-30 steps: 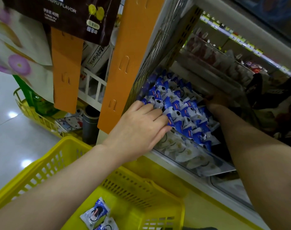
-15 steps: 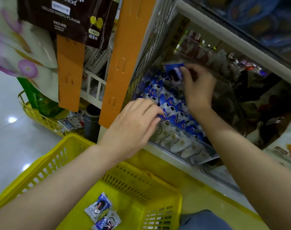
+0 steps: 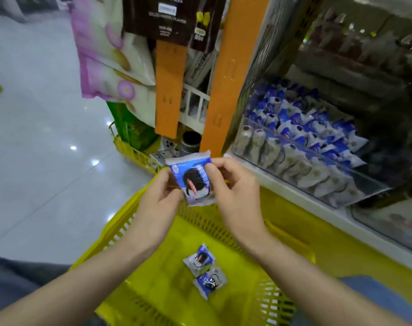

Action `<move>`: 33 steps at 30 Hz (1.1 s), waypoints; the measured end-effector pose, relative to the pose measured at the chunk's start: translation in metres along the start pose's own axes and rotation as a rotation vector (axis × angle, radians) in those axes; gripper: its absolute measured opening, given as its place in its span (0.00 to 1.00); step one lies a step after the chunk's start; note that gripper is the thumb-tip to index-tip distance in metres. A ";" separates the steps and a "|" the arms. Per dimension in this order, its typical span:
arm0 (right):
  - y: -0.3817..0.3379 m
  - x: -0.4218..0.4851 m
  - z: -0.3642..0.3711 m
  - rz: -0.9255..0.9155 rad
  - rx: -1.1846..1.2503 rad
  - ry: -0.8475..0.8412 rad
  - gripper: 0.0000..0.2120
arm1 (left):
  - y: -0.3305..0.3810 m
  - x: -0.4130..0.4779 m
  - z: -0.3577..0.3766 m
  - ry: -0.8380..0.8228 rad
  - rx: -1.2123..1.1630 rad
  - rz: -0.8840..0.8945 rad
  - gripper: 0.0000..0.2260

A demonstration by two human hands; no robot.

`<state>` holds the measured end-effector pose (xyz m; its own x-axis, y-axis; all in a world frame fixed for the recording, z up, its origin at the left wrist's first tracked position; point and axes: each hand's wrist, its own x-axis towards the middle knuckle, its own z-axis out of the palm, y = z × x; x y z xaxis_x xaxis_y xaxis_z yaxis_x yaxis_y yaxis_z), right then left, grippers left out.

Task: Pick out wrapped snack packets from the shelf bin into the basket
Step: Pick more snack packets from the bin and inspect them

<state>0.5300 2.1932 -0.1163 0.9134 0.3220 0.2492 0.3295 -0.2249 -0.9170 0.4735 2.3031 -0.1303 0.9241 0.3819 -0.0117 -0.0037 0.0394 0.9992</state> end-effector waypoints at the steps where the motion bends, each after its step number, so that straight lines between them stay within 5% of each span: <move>1: 0.005 -0.001 0.006 0.137 0.077 -0.011 0.07 | -0.002 -0.003 -0.006 -0.009 -0.012 -0.044 0.17; 5: 0.025 -0.007 0.018 0.488 0.185 -0.088 0.10 | -0.010 -0.009 -0.017 -0.040 -0.074 -0.267 0.06; 11: 0.036 -0.011 0.020 0.522 0.223 -0.191 0.09 | -0.023 -0.002 -0.019 -0.090 0.029 -0.338 0.08; 19: 0.045 -0.011 0.016 0.246 -0.122 -0.219 0.00 | -0.033 0.011 -0.016 -0.102 0.092 -0.292 0.05; 27: 0.042 -0.014 0.025 0.394 0.014 -0.285 0.09 | -0.031 0.018 -0.015 0.104 -0.098 -0.340 0.08; 33: 0.043 -0.016 0.015 0.150 -0.311 -0.062 0.12 | -0.033 0.021 -0.008 0.022 -0.024 -0.471 0.11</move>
<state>0.5263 2.1922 -0.1644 0.9439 0.3176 0.0906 0.2587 -0.5402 -0.8008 0.4896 2.3174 -0.1635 0.8193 0.3364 -0.4643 0.4047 0.2345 0.8839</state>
